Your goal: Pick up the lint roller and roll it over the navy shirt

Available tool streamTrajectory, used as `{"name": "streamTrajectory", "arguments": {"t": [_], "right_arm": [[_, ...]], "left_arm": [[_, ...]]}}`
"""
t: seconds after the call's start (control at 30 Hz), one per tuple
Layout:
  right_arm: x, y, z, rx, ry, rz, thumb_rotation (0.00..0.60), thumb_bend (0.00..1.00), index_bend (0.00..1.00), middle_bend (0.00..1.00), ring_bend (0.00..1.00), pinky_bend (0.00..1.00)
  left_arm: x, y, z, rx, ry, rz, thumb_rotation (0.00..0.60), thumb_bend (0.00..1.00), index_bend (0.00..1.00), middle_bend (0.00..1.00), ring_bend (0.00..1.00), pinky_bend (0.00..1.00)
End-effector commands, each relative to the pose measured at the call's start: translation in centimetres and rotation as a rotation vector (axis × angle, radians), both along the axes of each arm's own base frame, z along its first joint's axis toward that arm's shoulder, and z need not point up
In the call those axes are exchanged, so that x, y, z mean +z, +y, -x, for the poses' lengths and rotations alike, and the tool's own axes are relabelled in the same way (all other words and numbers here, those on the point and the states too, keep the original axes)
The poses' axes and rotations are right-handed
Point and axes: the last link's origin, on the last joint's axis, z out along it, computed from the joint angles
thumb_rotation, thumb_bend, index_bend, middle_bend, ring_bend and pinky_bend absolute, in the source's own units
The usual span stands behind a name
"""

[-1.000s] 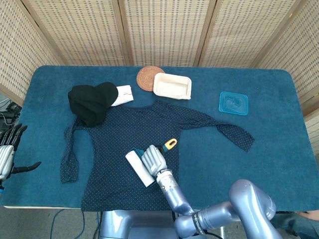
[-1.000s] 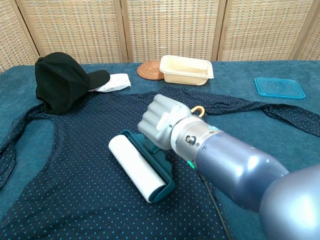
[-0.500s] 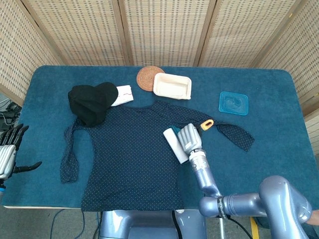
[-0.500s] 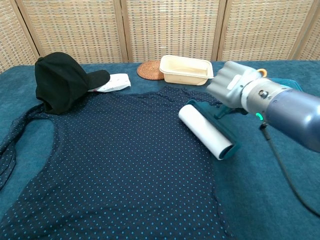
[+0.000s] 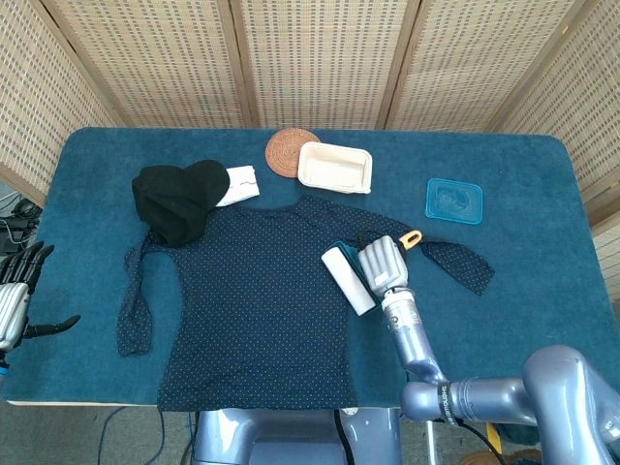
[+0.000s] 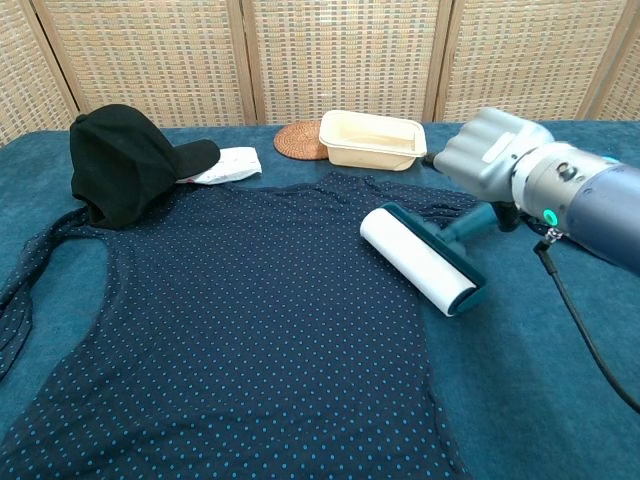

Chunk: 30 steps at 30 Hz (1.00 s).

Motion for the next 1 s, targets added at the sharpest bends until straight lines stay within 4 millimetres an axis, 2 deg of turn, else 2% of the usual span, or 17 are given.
{"name": "streamTrajectory", "arguments": {"t": [0.03,0.13,0.2,0.23,0.27,0.3,0.33,0.37,0.4,0.47,0.5,0.53,0.67,0.8,1.0], "right_arm": [[3.2,0.4,0.9,0.022,-0.117,0.03,0.6,0.06,0.0,0.99,1.0,1.0],[6.7,0.8,2.3,0.076,-0.245,0.059,0.6,0.05,0.0,0.95,1.0,1.0],[9.3,1.3,4.0,0.13,-0.343,0.084,0.6,0.04,0.0,0.87,0.95,0.99],[9.9,1.5,4.5,0.146,-0.362,0.083,0.6,0.04,0.0,0.83,0.92,0.95],[11.2,1.8,5.7,0.17,-0.392,0.094,0.6,0.03,0.0,0.75,0.83,0.83],[12.8,2.2,7.3,0.179,-0.417,0.116,0.6,0.02,0.0,0.64,0.72,0.64],[13.7,2.6,8.3,0.184,-0.432,0.121,0.6,0.01,0.0,0.57,0.62,0.49],[14.2,2.8,8.9,0.183,-0.441,0.124,0.6,0.0,0.0,0.44,0.46,0.31],[15.6,3.6,10.8,0.158,-0.475,0.14,0.6,0.0,0.0,0.31,0.3,0.16],[17.1,5.1,13.3,0.106,-0.546,0.145,0.6,0.0,0.0,0.12,0.09,0.03],[17.6,5.8,14.2,0.078,-0.582,0.147,0.6,0.0,0.0,0.04,0.02,0.0],[17.9,6.4,15.0,0.056,-0.612,0.146,0.6,0.0,0.0,0.02,0.0,0.0],[18.8,9.6,17.8,-0.029,-0.718,0.161,0.6,0.0,0.0,0.0,0.0,0.0],[19.0,11.4,18.5,-0.016,-0.762,0.177,0.6,0.0,0.0,0.0,0.0,0.0],[19.2,12.3,18.7,-0.008,-0.777,0.184,0.6,0.0,0.0,0.0,0.0,0.0]], "left_arm": [[0.2,-0.4,0.1,0.0,-0.01,0.003,0.6,0.0,0.0,0.0,0.0,0.0],[0.4,-0.5,0.2,-0.007,-0.018,0.001,0.6,0.0,0.0,0.0,0.0,0.0],[0.5,-0.6,0.1,-0.019,-0.024,-0.004,0.6,0.0,0.0,0.0,0.0,0.0],[0.5,-0.6,0.0,-0.023,-0.026,-0.006,0.6,0.0,0.0,0.0,0.0,0.0],[0.6,-0.7,-0.1,-0.033,-0.028,-0.011,0.6,0.0,0.0,0.0,0.0,0.0],[0.7,-0.8,-0.3,-0.046,-0.03,-0.017,0.6,0.0,0.0,0.0,0.0,0.0],[0.7,-1.0,-0.3,-0.053,-0.029,-0.022,0.6,0.0,0.0,0.0,0.0,0.0],[0.7,-1.0,-0.4,-0.058,-0.029,-0.024,0.6,0.0,0.0,0.0,0.0,0.0],[0.7,-1.2,-0.6,-0.07,-0.027,-0.028,0.6,0.0,0.0,0.0,0.0,0.0],[0.6,-1.6,-0.9,-0.089,-0.037,-0.029,0.6,0.0,0.0,0.0,0.0,0.0],[0.6,-1.7,-1.0,-0.099,-0.04,-0.029,0.6,0.0,0.0,0.0,0.0,0.0],[0.5,-1.8,-1.0,-0.107,-0.041,-0.031,0.6,0.0,0.0,0.0,0.0,0.0],[0.0,-2.6,-1.1,-0.143,-0.039,-0.044,0.6,0.0,0.0,0.0,0.0,0.0],[0.0,-2.9,-1.3,-0.173,-0.032,-0.067,0.6,0.0,0.0,0.0,0.0,0.0],[0.3,-3.4,-1.5,-0.196,-0.045,-0.084,0.6,0.0,0.0,0.0,0.0,0.0]]}}
